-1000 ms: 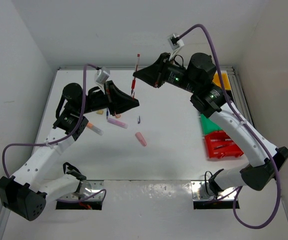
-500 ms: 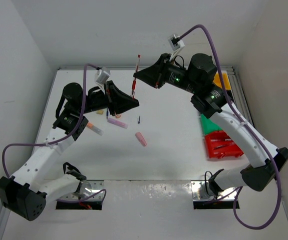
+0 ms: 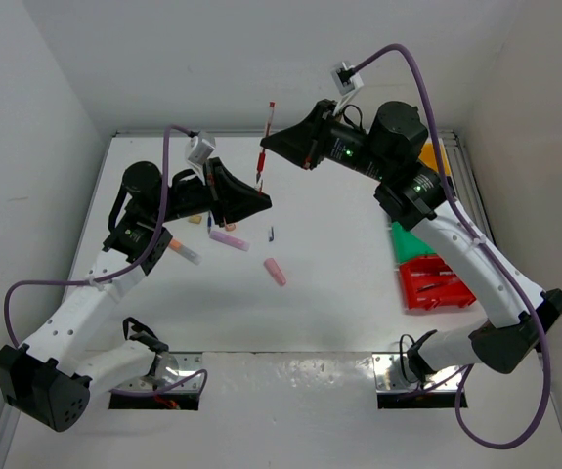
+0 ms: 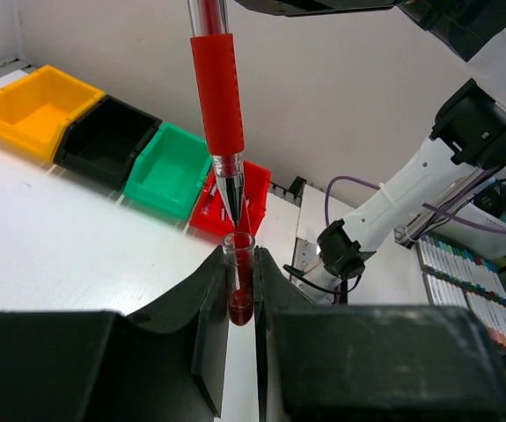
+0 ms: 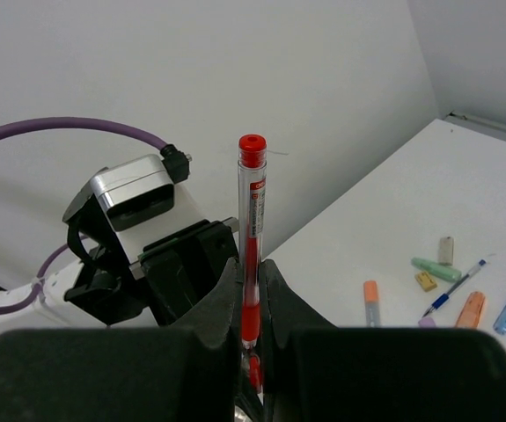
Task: Sort the stationery into containers
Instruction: Close the pen cap on the pen.
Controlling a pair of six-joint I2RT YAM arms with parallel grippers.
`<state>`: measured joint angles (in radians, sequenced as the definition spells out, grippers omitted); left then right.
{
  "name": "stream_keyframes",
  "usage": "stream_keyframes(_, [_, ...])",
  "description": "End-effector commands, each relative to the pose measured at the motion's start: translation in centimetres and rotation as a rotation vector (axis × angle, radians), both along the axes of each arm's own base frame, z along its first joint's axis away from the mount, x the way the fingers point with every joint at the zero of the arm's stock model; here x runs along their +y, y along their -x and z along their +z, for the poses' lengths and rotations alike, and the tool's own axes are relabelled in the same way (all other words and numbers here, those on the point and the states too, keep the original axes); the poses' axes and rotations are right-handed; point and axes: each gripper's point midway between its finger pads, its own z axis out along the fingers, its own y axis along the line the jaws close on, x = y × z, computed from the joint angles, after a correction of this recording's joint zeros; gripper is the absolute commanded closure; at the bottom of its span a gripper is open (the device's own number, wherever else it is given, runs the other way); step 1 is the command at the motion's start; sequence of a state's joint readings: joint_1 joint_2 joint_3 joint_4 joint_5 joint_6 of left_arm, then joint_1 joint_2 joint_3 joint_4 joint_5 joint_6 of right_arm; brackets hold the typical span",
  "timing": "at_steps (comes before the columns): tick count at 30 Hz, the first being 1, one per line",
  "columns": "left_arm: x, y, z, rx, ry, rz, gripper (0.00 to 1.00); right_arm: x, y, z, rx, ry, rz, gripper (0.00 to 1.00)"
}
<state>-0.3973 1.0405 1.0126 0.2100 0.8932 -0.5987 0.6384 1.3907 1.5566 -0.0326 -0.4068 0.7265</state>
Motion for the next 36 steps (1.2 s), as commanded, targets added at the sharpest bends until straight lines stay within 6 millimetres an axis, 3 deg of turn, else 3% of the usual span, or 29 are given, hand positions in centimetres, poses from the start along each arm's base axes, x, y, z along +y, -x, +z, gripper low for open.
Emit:
stream_keyframes(1, [0.4, 0.4, 2.3, -0.075, 0.021, 0.005, 1.00, 0.0, 0.9, 1.8, -0.045, -0.035, 0.024, 1.00])
stream_keyframes(20, [0.4, 0.0, 3.3, -0.109, 0.015, 0.011, 1.00, 0.6, 1.9, -0.9, 0.003, 0.013, 0.068, 1.00])
stream_keyframes(26, [0.8, -1.1, 3.6, -0.135, -0.008, 0.057, 1.00, 1.1, 2.8, -1.3, 0.006, 0.022, 0.109, 1.00])
stream_keyframes(36, [1.8, -1.9, 7.1, -0.249, -0.020, 0.112, 1.00, 1.6, 3.9, -2.2, 0.008, 0.040, 0.152, 1.00])
